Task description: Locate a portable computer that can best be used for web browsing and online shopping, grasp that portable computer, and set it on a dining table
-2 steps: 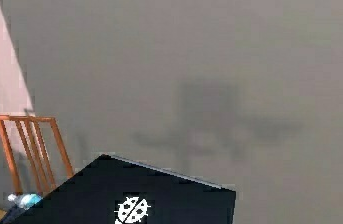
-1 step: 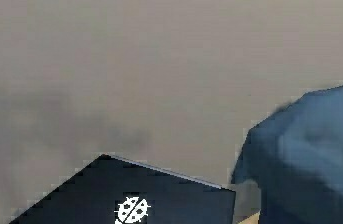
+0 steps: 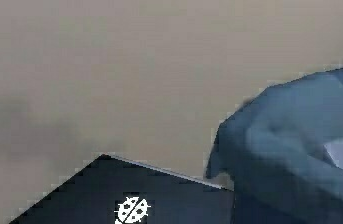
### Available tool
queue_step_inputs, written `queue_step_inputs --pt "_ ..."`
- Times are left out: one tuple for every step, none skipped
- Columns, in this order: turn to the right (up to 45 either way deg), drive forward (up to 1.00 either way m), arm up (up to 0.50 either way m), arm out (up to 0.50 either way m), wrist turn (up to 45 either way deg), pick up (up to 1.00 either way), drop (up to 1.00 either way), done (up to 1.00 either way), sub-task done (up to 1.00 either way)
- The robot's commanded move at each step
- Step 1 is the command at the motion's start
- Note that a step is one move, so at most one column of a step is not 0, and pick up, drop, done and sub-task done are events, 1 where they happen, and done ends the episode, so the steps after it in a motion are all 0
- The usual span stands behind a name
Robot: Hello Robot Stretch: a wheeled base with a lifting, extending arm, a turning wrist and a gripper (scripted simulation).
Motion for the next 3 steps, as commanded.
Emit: queue_step_inputs --pt "-45.0 0.0 0.0 0.0 0.0 0.0 0.0 0.0 0.0" --pt "-45.0 0.0 0.0 0.0 0.0 0.0 0.0 0.0 0.0" --pt "-9.0 0.0 0.0 0.0 0.0 0.0 0.0 0.0 0.0"
